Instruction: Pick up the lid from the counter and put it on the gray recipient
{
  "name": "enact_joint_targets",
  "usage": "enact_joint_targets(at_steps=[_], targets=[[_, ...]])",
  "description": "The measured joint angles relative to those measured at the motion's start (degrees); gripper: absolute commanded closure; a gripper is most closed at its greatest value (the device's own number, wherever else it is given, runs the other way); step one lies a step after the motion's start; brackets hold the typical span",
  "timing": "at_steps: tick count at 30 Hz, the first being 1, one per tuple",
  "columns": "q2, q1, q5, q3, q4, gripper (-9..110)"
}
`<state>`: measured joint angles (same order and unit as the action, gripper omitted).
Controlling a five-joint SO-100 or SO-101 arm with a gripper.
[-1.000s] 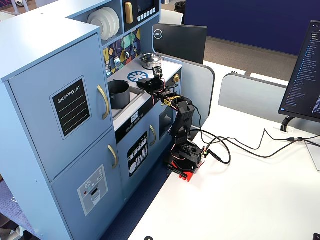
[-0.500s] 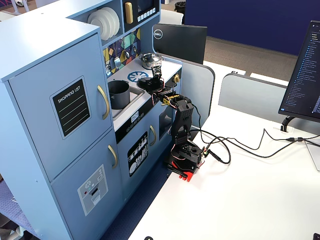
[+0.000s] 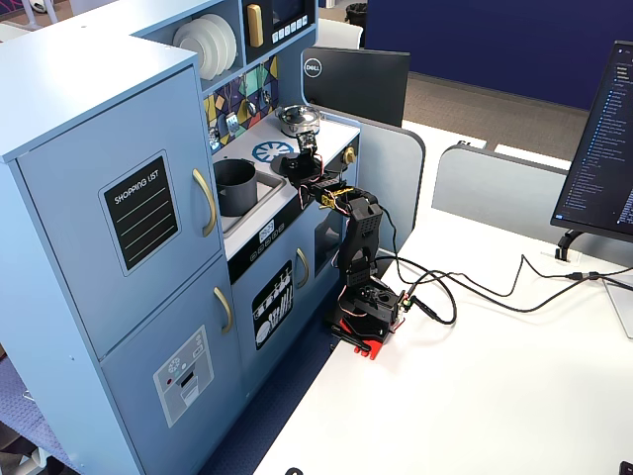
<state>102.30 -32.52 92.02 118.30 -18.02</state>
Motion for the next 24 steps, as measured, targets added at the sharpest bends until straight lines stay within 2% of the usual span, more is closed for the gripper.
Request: enact_joint_targets(at_steps=[9, 17, 24], targets=[[3.6, 1.85, 0.97, -4.48, 2.99, 102], [14.85, 5.8, 0.18, -9.84, 13.97, 102], [22.85, 15.03, -1.76, -12.39, 24.96, 102]])
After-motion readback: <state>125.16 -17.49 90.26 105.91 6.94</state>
